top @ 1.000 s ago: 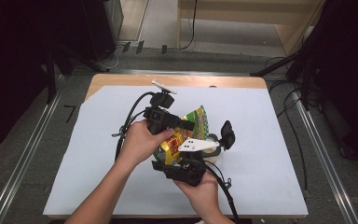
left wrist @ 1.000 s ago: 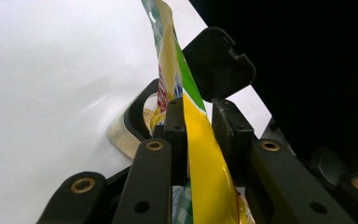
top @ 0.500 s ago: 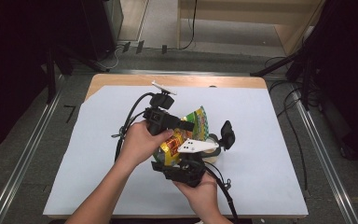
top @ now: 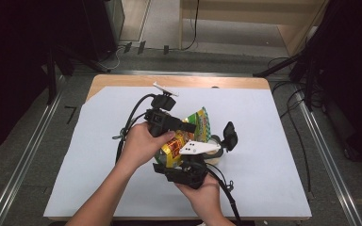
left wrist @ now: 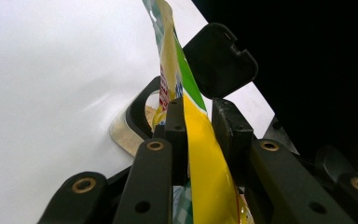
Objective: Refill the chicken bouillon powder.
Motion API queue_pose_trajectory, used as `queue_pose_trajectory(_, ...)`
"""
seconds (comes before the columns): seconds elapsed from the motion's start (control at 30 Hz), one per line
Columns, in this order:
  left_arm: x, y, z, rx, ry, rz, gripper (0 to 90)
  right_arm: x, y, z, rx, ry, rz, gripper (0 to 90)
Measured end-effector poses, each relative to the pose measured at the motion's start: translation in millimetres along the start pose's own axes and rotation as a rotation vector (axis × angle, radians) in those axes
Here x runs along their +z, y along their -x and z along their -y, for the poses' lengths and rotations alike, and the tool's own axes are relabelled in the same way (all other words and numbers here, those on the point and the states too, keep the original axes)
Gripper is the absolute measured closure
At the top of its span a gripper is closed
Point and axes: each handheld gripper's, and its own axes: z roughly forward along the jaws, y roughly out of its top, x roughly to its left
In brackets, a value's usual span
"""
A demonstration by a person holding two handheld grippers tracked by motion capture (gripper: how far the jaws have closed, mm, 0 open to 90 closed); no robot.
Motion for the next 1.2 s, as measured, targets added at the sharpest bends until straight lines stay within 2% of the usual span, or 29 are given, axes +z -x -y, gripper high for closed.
queue_pose_trajectory(0.37, 1.3, 0.1, 0.5, -0.001, -0.002, -0.006, 77.7, 0.6, 0.4, 1.7, -0.002, 0.004, 0.004, 64.6)
queue_pose_trajectory(0.8, 2.3, -0.2, 0.5, 0.003, -0.008, -0.011, 77.7, 0.7, 0.2, 2.8, 0.029, 0.004, -0.004, 65.4)
queue_pose_trajectory(0.9, 1.8, 0.3, 0.0, -0.007, -0.001, -0.003, 77.4, 0.5, 0.6, 2.6, 0.047, 0.007, -0.012, 65.5)
queue_pose_trajectory(1.13, 0.6, 0.8, -2.1, -0.009, -0.001, 0.011, 76.4, -1.7, 1.9, -0.5, 0.051, 0.008, -0.022, 65.0)
queue_pose_trajectory(1.2, -0.7, 1.2, -2.6, -0.006, -0.001, 0.015, 74.9, -2.7, 3.6, -1.1, 0.071, 0.013, -0.037, 65.2)
